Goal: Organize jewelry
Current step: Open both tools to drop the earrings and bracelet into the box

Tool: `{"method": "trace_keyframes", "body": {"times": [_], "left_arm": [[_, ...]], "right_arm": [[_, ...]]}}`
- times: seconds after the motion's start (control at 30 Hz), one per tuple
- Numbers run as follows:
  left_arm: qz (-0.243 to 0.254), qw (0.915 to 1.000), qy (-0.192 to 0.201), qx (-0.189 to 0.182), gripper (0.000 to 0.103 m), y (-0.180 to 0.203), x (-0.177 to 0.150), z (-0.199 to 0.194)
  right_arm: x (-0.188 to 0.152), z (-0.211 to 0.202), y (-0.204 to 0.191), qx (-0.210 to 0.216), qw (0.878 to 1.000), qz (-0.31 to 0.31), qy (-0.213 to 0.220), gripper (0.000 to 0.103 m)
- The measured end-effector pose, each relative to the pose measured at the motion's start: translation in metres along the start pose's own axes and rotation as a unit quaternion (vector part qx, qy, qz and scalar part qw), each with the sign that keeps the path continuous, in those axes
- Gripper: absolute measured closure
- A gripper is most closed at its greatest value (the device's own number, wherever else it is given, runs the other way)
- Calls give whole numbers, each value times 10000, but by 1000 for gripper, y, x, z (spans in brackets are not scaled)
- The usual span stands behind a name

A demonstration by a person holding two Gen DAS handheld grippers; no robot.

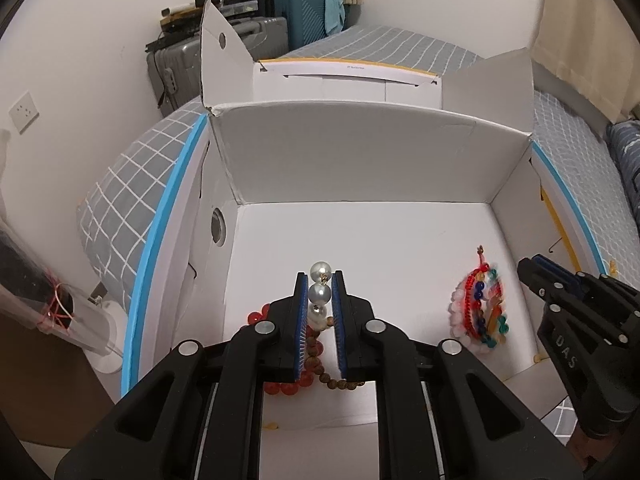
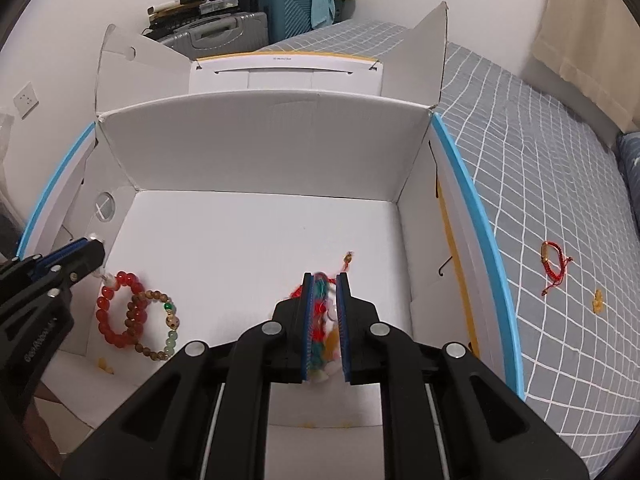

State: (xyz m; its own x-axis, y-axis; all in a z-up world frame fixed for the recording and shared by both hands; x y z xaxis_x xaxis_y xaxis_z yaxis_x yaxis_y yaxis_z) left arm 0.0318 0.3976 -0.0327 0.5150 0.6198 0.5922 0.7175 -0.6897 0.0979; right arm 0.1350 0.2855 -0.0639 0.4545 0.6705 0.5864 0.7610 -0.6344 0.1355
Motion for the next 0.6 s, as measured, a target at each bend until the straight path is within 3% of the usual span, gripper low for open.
{"method": "trace_keyframes", "body": {"times": [0.03,0.07,0.1,0.23,0.4,0.47,0.6], "left_arm": [[17,10000,3,24,86,0,0,0],[8,10000,28,22,76,-1,1,-1],[-35,10000,68,9,65,-2,1,-3],[-92,9997,204,-26,48,-1,5,-10],[-37,9991,403,-84,14,15,10,-22],[-21,9986,506,-141,8,24,13,-26],[82,9982,533,-280,6,53,13,-29]], "right_arm": [[1,-2,-1,32,10000,2,15,79],[2,-4,0,36,10000,15,50,67],[3,-8,1,12,9999,41,123,63],[5,-21,11,-20,9996,99,281,49],[8,-39,38,-330,9983,138,451,27],[6,-48,55,-474,9973,209,516,18],[-1,-61,90,-685,9954,341,569,11]]}}
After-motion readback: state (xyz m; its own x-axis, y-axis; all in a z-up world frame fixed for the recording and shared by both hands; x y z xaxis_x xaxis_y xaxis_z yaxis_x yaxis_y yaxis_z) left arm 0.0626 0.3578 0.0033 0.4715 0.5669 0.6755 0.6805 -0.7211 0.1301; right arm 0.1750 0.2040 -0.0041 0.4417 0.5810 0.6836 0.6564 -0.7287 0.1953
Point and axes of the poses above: each gripper's, at about its wrist camera, not at the fingertips, and z roughly the way its jaws point, y to its right, x to its top, the point moved 10 cm from there along z, roughly the way its jaws point, and after that the axes turned 11 degrees about -z, right-handed, at the moved point
